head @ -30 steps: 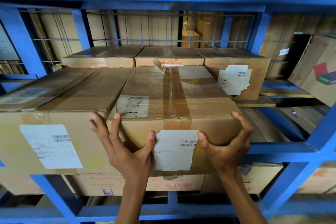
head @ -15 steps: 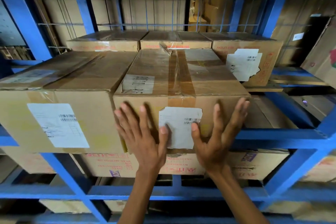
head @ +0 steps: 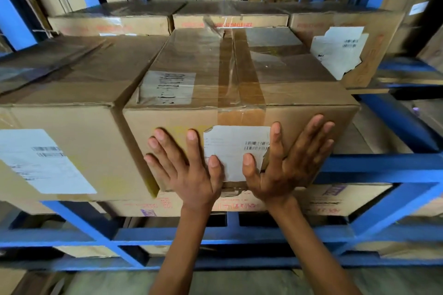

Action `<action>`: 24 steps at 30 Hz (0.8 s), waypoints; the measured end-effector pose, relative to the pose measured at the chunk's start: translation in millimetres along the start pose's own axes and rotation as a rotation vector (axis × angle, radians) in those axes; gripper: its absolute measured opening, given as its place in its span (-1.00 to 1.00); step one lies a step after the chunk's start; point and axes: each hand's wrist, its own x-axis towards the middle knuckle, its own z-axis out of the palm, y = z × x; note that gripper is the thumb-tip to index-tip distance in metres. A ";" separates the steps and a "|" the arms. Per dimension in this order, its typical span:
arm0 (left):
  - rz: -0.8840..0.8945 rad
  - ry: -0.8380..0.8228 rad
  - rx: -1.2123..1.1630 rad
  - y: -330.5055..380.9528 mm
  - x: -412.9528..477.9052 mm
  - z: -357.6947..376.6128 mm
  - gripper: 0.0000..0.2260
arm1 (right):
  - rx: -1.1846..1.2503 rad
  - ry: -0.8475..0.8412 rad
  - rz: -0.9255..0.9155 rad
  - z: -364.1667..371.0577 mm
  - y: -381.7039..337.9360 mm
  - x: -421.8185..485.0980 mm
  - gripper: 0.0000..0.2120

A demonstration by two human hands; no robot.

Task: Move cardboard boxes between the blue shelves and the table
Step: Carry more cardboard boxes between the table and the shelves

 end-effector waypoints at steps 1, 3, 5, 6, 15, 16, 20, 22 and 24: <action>0.003 0.004 0.002 -0.1 -0.6 -0.5 -0.44 | -0.002 0.006 -0.004 -0.4 -0.2 -0.1 -0.27; 0.002 -0.006 -0.008 -1.6 -0.7 2.4 -0.44 | 0.002 0.003 -0.006 2.7 1.6 0.3 -0.28; -0.014 -0.034 -0.017 -3.5 0.5 3.4 -0.44 | 0.011 -0.020 0.002 5.3 1.1 2.4 -0.28; -0.024 -0.053 -0.030 -3.3 1.2 0.3 -0.44 | 0.014 -0.035 0.008 2.5 -0.8 3.9 -0.28; -0.097 -0.377 -0.343 10.1 -19.6 -58.1 -0.43 | 0.171 -0.345 0.109 -60.2 3.2 -31.8 -0.30; -0.094 -0.446 -0.390 13.8 -32.1 -68.1 -0.44 | 0.200 -0.421 0.156 -74.4 3.2 -44.8 -0.31; -0.010 -0.807 -0.578 33.8 -94.9 -112.1 -0.43 | 0.120 -0.649 0.434 -143.3 -0.1 -103.3 -0.33; 0.044 -0.983 -0.673 45.7 -123.2 -131.6 -0.41 | 0.004 -0.712 0.567 -181.8 -2.3 -129.1 -0.32; 0.121 -1.130 -0.763 59.6 -144.4 -145.9 -0.42 | -0.115 -0.761 0.689 -223.2 -4.0 -151.1 -0.34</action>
